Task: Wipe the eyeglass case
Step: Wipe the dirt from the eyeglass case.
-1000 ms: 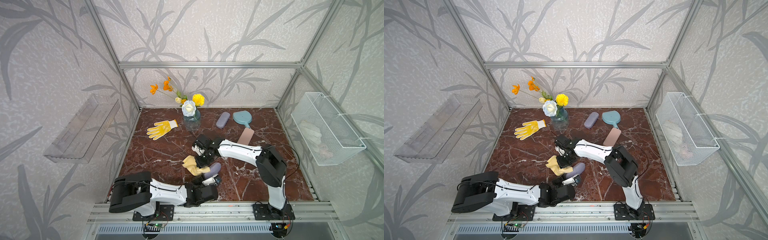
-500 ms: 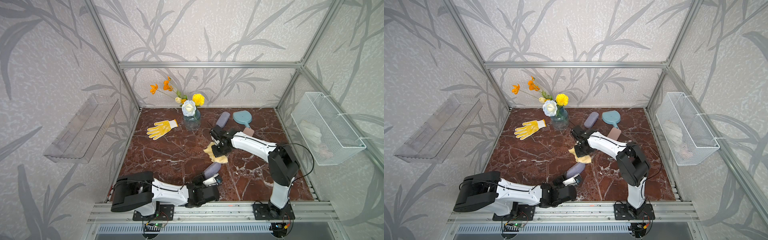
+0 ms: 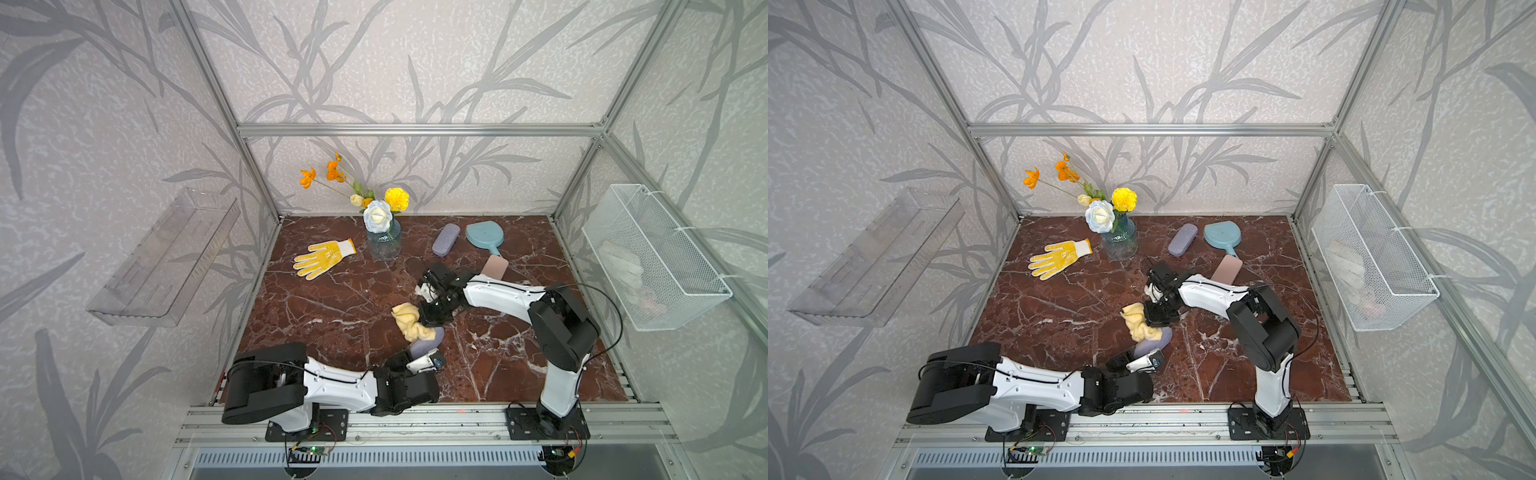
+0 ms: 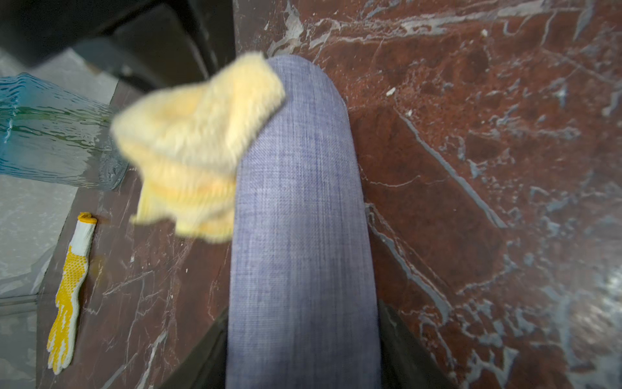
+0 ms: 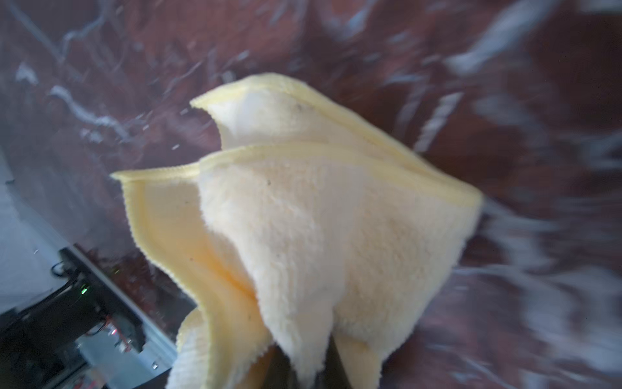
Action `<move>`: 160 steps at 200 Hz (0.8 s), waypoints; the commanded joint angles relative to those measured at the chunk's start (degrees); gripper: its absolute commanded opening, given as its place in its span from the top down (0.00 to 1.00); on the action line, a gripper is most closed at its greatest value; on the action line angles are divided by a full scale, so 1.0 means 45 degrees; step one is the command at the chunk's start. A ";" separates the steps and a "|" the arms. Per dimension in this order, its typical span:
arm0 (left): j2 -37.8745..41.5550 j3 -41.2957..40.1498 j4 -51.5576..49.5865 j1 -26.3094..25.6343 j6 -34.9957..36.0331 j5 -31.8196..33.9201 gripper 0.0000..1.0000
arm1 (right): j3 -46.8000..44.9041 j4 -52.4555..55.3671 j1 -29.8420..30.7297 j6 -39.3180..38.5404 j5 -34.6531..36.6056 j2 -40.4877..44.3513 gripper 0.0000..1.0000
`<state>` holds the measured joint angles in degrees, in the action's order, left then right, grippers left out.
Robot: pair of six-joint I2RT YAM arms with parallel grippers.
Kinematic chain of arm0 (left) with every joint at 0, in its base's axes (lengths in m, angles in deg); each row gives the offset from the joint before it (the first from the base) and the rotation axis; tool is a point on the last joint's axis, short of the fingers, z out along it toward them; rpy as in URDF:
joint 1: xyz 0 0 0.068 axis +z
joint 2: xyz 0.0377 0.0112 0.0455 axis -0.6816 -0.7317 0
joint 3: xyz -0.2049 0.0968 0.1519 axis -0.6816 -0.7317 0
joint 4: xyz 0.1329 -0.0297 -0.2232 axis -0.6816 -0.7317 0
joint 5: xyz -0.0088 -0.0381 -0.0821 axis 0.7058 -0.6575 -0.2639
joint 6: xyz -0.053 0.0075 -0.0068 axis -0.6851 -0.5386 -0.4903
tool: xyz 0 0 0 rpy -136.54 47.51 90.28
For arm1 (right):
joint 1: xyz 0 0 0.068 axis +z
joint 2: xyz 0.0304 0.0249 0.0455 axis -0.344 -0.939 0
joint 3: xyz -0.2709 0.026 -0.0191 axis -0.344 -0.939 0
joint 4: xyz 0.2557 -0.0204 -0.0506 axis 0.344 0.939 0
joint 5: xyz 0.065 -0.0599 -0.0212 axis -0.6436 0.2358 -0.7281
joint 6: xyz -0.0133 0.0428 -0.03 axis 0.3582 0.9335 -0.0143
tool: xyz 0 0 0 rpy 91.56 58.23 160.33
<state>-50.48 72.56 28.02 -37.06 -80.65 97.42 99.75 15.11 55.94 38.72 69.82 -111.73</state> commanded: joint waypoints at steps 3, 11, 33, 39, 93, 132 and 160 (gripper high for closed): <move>0.0165 -0.0106 0.0124 0.0332 -0.0481 0.0871 0.89 | 0.0398 0.2595 -0.0368 -0.2082 0.4110 0.0421 1.00; 0.0194 -0.0144 0.0183 0.0408 -0.0386 0.0678 0.90 | 0.0673 0.2567 -0.0306 -0.2571 0.4106 0.0532 1.00; 0.0474 -0.0391 0.0764 0.0905 0.0166 -0.0859 0.91 | 0.1558 0.2073 0.0368 -0.4179 0.4392 0.0545 1.00; 0.0513 -0.0401 0.0956 0.1179 0.0369 -0.1598 0.90 | 0.1836 0.2092 0.0580 -0.4670 0.4585 0.0291 1.00; -0.0045 0.0516 0.0019 0.3106 0.0097 -0.5453 0.92 | 0.3093 0.3485 0.1207 -0.6252 0.3987 -0.1932 1.00; 0.0165 0.0074 0.0348 0.3427 -0.1714 -0.5613 0.95 | 0.0884 0.2618 0.1098 -0.4977 0.1807 -0.0755 1.00; 0.0342 -0.0164 0.0377 0.3554 -0.2603 -0.5412 0.96 | -0.1047 0.1711 0.0435 -0.3229 0.0815 0.0123 1.00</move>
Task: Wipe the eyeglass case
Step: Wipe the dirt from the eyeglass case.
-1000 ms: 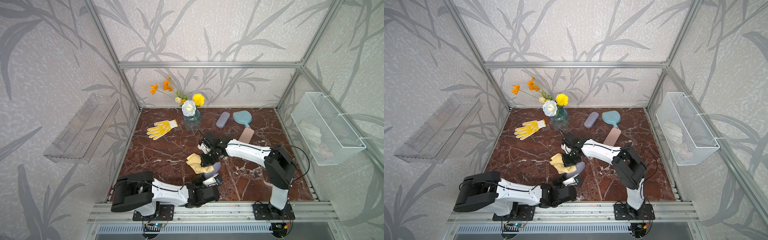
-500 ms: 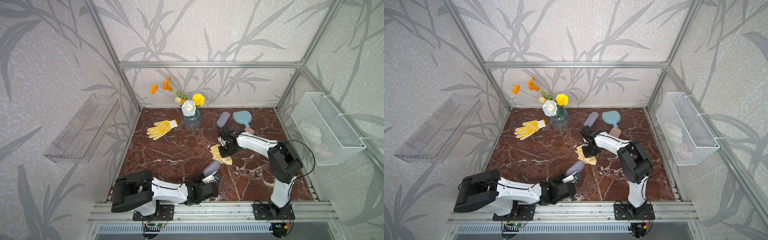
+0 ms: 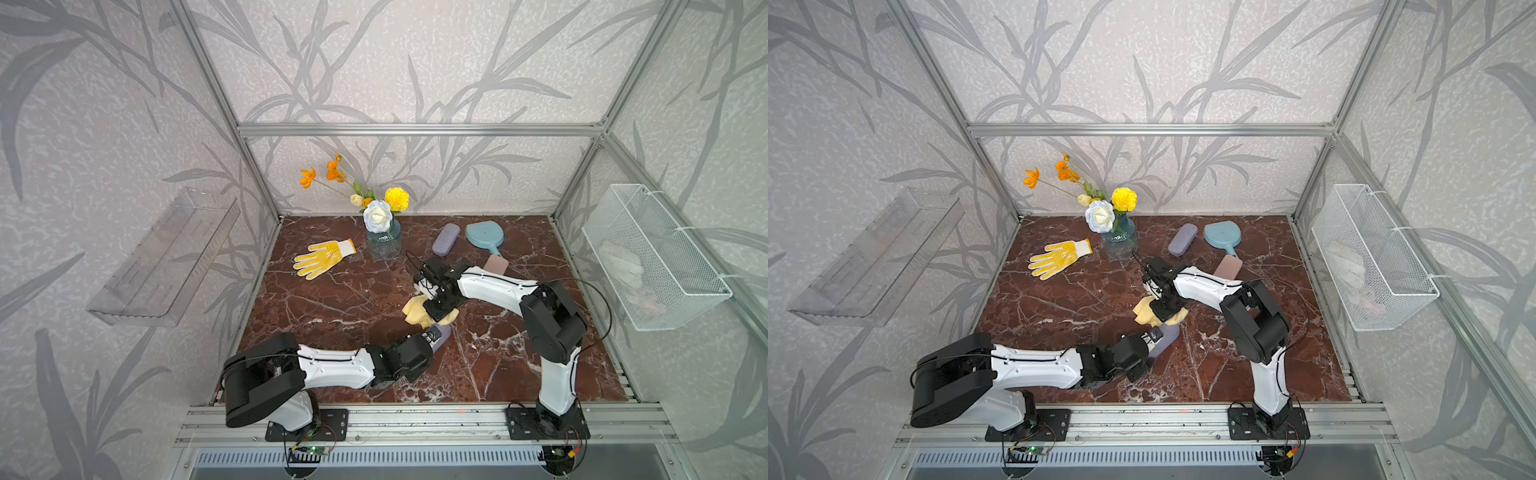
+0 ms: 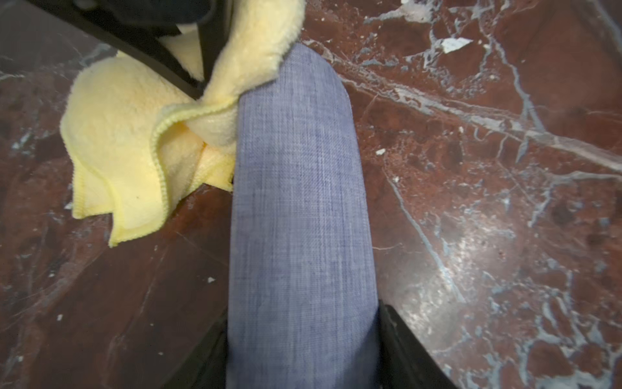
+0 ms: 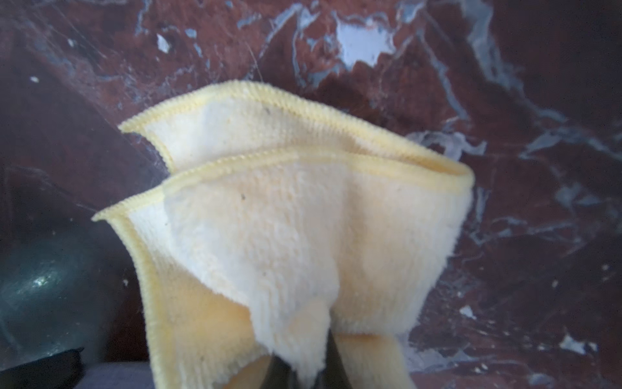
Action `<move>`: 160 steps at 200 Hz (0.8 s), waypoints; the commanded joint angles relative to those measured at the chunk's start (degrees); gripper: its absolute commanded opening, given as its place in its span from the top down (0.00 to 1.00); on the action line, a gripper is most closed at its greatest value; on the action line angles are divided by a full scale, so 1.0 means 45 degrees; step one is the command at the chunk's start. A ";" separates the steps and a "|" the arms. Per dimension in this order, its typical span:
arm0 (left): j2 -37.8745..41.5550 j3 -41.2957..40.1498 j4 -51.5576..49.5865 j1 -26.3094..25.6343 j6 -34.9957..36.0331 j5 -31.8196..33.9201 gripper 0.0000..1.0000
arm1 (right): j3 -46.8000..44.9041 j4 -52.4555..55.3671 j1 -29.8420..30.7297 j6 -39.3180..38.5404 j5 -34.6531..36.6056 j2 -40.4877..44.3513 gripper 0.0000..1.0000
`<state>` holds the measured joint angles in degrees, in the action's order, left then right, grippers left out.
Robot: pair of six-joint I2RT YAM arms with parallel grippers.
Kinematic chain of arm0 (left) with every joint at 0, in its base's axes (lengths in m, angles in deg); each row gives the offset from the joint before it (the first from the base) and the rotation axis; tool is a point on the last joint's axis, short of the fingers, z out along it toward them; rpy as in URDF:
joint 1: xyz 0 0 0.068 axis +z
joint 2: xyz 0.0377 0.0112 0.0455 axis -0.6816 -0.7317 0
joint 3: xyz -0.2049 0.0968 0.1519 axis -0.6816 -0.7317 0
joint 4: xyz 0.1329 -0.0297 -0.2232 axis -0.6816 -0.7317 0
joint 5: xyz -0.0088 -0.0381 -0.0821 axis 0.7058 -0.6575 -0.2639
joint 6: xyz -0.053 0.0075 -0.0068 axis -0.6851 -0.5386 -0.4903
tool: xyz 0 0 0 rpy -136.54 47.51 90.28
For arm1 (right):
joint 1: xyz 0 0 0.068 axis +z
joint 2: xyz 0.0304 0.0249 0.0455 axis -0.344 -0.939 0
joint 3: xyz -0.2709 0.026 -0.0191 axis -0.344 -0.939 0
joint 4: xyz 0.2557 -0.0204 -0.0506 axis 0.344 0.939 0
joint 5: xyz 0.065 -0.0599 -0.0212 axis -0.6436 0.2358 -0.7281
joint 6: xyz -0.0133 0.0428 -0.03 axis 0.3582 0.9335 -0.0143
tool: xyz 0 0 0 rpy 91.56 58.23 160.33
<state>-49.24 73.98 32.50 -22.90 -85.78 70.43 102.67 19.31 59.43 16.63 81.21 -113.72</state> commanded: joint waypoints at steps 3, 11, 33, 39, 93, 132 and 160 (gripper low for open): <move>0.0080 -0.0483 -0.0639 0.0400 -0.1523 0.0604 0.97 | -0.1882 0.0688 -0.0445 0.1867 -0.1821 0.0665 1.00; 0.0091 -0.0476 -0.0719 0.0416 -0.1694 0.0691 0.97 | -0.2343 0.0453 -0.0752 0.2390 -0.2101 0.0942 1.00; 0.0066 -0.0424 -0.0903 0.0405 -0.1984 0.0867 0.97 | -0.3313 -0.0193 -0.1249 0.3722 -0.2710 0.1585 1.00; 0.0049 -0.0420 -0.0871 0.0410 -0.2026 0.0876 0.96 | -0.3537 -0.0370 -0.1274 0.4132 -0.2655 0.1695 1.00; -0.0209 -0.0150 -0.1154 0.0434 -0.2255 0.0918 0.96 | -0.5057 -0.2074 -0.1370 0.7282 -0.2795 0.2535 1.00; -0.0336 -0.0054 -0.1258 0.0491 -0.2358 0.0900 0.96 | -0.5228 -0.1708 -0.1689 0.7352 -0.2940 0.3548 1.00; -0.0453 0.0045 -0.1350 0.0526 -0.2456 0.0875 0.96 | -0.5780 -0.2247 -0.1579 0.8034 -0.3773 0.3812 1.00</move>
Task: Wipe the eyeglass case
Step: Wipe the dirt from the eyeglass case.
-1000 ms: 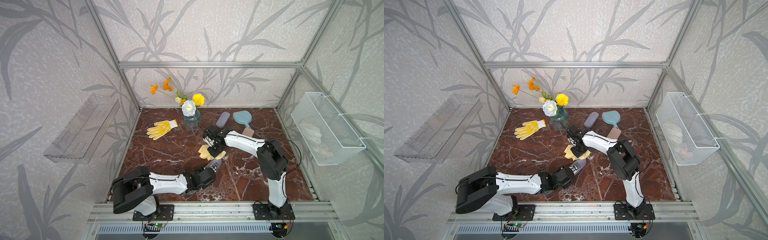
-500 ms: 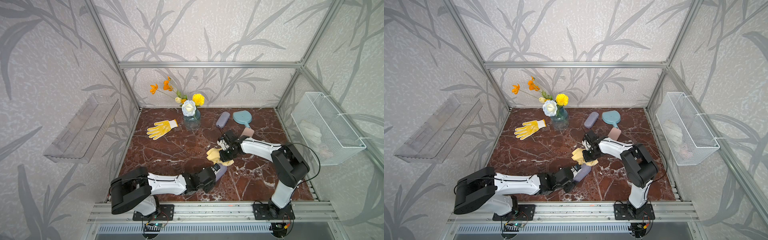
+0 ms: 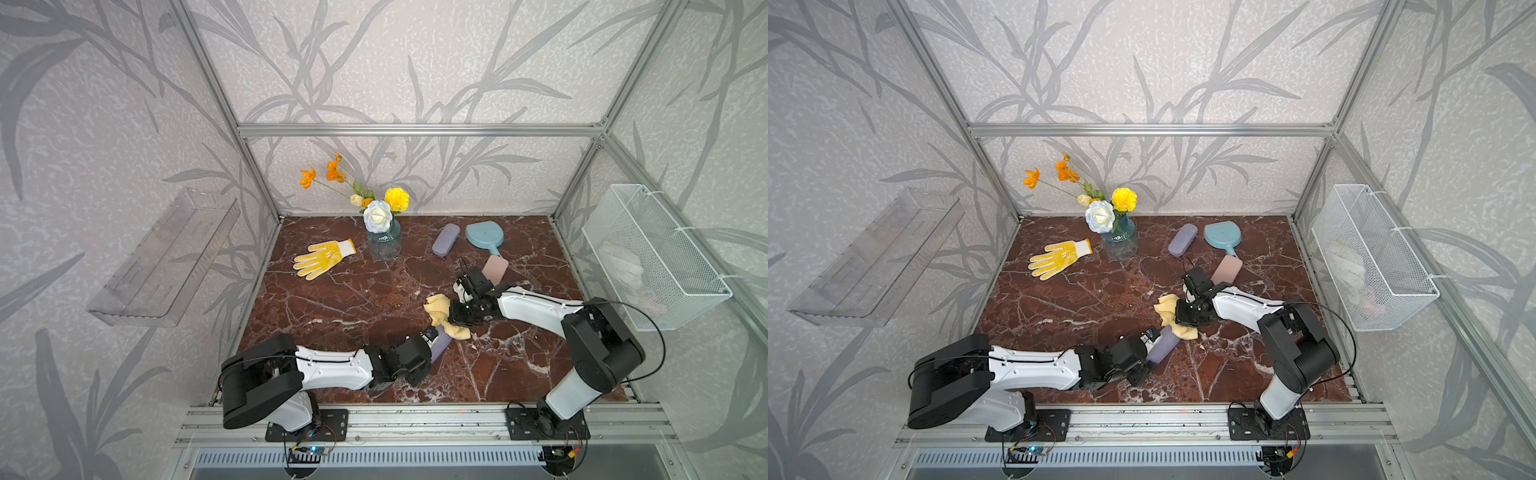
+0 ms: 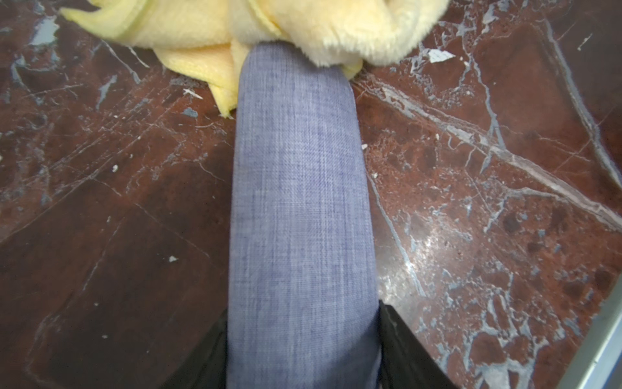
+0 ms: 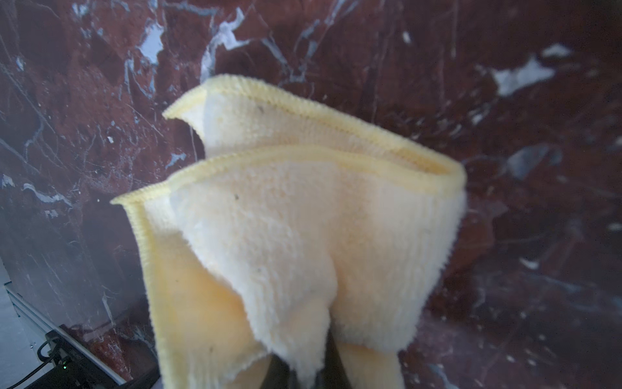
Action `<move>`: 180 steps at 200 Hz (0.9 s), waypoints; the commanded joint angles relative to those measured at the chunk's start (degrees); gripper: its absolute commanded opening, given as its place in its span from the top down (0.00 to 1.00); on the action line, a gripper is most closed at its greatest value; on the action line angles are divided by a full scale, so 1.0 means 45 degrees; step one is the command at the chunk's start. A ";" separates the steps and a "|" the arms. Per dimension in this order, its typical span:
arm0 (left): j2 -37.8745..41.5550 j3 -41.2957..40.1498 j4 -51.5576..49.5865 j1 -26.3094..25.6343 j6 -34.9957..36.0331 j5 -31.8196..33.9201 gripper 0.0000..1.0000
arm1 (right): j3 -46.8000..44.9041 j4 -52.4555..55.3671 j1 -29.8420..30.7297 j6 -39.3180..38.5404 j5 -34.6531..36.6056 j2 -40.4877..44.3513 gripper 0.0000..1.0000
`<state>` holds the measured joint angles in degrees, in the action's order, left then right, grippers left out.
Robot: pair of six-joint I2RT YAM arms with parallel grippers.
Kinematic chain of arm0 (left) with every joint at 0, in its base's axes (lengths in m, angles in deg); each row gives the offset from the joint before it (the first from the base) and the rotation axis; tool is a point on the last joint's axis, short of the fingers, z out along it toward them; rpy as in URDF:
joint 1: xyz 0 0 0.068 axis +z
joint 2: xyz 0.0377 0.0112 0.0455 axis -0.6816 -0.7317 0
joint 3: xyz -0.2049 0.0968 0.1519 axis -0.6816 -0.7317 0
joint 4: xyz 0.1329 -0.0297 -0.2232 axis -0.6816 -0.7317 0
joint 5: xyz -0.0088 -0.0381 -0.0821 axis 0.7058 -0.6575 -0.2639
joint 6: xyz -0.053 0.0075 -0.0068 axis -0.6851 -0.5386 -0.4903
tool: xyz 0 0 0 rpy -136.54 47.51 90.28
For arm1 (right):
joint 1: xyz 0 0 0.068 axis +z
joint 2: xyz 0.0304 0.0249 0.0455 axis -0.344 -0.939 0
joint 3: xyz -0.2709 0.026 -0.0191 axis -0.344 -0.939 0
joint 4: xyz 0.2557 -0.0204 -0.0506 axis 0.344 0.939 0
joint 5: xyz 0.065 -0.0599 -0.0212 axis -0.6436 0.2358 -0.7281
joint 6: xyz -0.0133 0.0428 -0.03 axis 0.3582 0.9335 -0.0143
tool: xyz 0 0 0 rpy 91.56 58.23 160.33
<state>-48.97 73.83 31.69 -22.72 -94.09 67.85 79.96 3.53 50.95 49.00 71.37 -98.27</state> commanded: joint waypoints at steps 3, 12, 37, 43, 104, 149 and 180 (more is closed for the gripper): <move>-0.0494 0.0080 -0.1166 0.0478 -0.0617 0.1442 0.96 | -0.0773 0.1208 0.0353 0.0924 -0.1632 0.0411 1.00; -0.0499 0.0083 -0.1158 0.0491 -0.0632 0.1450 0.96 | -0.0925 0.0949 0.0641 0.1292 -0.1834 0.0605 1.00; -0.0524 0.0082 -0.1140 0.0547 -0.0597 0.1343 0.96 | -0.0938 0.0477 0.1769 0.2155 -0.2003 0.1078 1.00; -0.0531 0.0080 -0.1109 0.0558 -0.0579 0.1274 0.96 | -0.0933 0.0238 0.2077 0.2366 -0.2070 0.1140 1.00; -0.0401 -0.0212 -0.0506 0.0945 0.0042 0.0031 0.94 | -0.0140 -0.1388 0.3570 0.2933 -0.3587 0.0468 1.00; -0.0406 -0.0230 -0.0409 0.0970 0.0298 -0.0288 0.94 | 0.1008 0.0765 0.2213 0.1178 -0.0925 0.0262 1.00; -0.0382 -0.0269 -0.0376 0.0994 0.0303 -0.0305 0.94 | 0.1847 0.1226 0.0785 0.0135 0.1170 -0.0087 1.00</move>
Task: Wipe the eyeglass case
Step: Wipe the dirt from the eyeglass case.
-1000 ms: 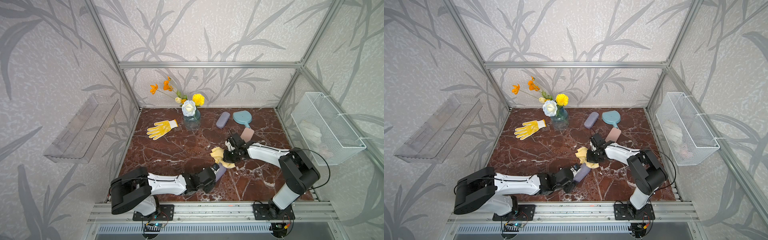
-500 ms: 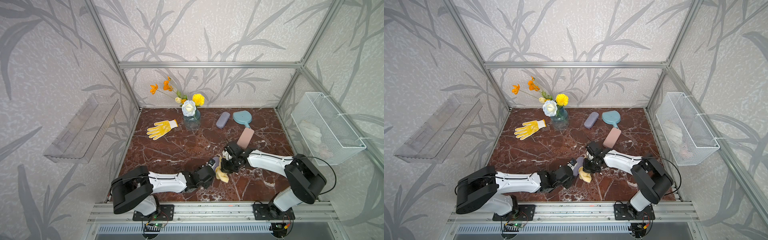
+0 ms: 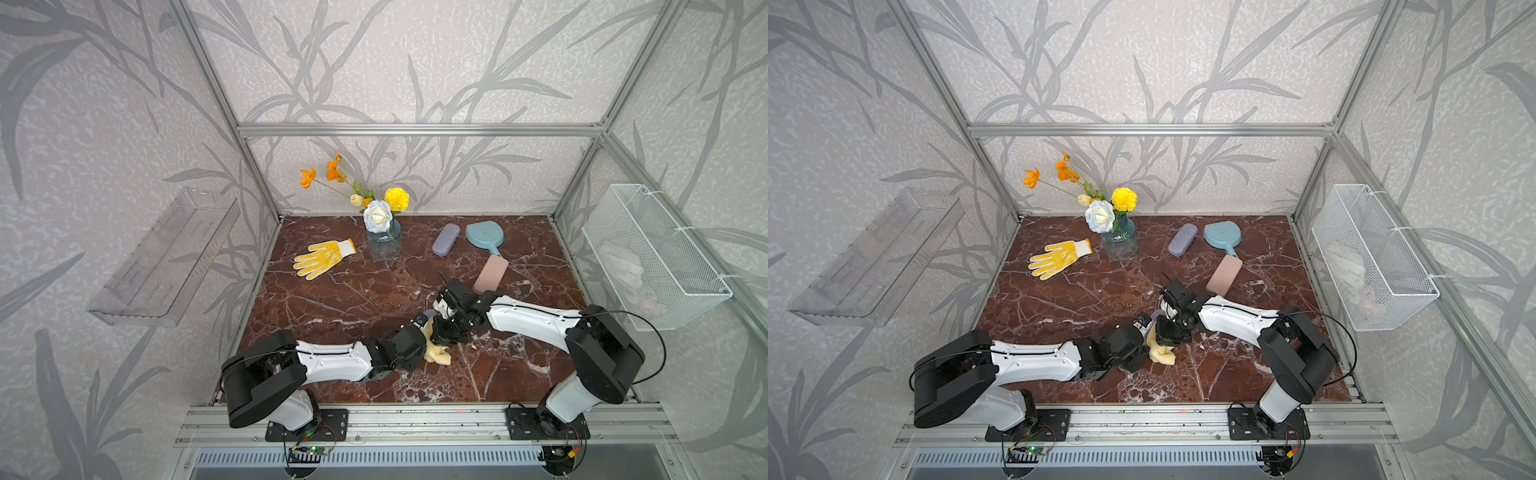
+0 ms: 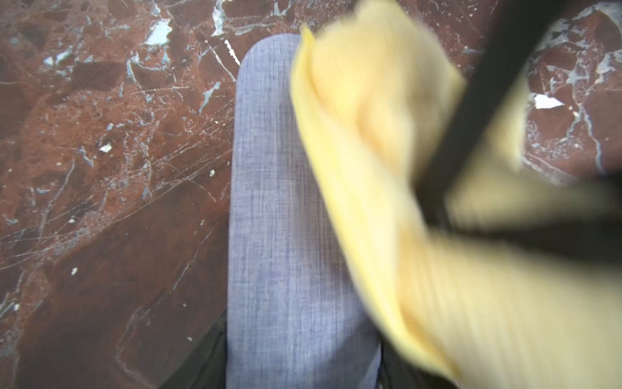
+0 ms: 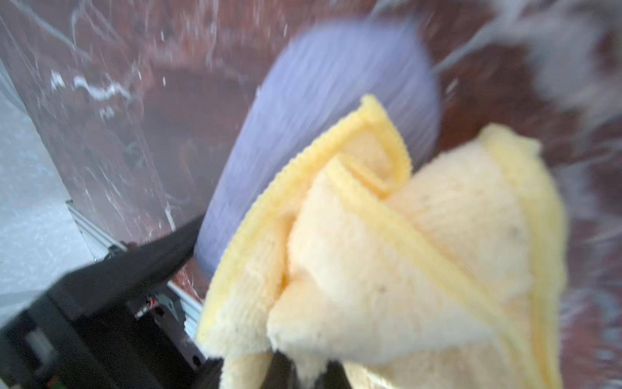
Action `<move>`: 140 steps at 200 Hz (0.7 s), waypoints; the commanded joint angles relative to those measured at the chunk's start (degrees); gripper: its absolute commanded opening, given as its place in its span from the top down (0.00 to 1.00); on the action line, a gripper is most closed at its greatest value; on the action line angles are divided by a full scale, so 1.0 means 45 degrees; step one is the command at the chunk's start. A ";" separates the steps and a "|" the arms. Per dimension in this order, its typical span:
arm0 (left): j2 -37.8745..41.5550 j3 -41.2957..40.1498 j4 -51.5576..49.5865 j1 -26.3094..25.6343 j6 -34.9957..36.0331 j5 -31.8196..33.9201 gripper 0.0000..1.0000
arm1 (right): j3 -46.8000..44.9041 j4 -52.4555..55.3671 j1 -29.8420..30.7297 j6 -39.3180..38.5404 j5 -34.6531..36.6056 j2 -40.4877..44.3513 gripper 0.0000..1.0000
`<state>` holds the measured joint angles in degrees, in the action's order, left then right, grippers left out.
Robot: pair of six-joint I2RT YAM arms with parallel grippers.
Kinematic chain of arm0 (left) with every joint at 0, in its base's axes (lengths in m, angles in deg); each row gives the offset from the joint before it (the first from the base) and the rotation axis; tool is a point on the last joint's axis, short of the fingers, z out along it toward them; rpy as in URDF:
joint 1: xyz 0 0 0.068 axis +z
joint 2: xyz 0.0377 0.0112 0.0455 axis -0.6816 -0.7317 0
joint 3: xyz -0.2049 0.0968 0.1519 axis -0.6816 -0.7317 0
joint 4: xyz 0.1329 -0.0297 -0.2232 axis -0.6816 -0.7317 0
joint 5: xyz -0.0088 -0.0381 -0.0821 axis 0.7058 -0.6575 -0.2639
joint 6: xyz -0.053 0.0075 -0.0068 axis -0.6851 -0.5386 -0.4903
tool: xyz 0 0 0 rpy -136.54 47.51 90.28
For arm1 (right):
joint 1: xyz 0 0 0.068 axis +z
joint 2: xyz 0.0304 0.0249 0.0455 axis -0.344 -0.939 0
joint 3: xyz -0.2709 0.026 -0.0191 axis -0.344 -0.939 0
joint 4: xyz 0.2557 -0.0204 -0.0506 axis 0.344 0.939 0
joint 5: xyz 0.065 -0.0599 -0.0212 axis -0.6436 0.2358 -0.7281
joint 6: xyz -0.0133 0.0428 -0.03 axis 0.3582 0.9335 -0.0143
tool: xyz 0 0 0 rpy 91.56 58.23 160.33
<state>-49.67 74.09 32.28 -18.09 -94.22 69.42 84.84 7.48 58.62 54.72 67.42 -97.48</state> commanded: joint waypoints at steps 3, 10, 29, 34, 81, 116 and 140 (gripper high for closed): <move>-0.0225 -0.0312 -0.0509 -0.0041 0.0332 -0.0657 0.94 | 0.0859 0.0326 -0.1022 -0.1178 0.2169 -0.0282 1.00; -0.0219 -0.0329 -0.0512 -0.0028 0.0332 -0.0677 0.94 | 0.1131 0.0306 -0.1173 -0.1384 0.2478 -0.0329 1.00; -0.0237 -0.0320 -0.0511 -0.0033 0.0332 -0.0663 0.94 | 0.2193 0.0870 -0.1254 -0.2386 0.3561 -0.0556 1.00; -0.0232 -0.0312 -0.0526 -0.0040 0.0332 -0.0655 0.94 | 0.2483 0.1160 -0.1257 -0.2626 0.3802 -0.0567 1.00; 0.0389 -0.0703 -0.0439 -0.0287 0.0204 0.0552 0.93 | 0.3392 0.3713 -0.0686 -0.4817 0.6273 0.0722 1.00; 0.0527 -0.0452 -0.0745 -0.2066 0.0669 0.3676 0.92 | 0.4349 0.5089 0.0605 -0.5246 0.4687 -0.0003 1.00; -0.0234 0.0360 -0.1588 -0.2985 0.0820 0.5330 0.92 | 0.5543 0.5019 0.1796 -0.4957 0.3240 -0.1532 1.00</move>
<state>-48.08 72.17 30.16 -28.49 -92.21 82.36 105.43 27.13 62.30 33.44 88.66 -98.62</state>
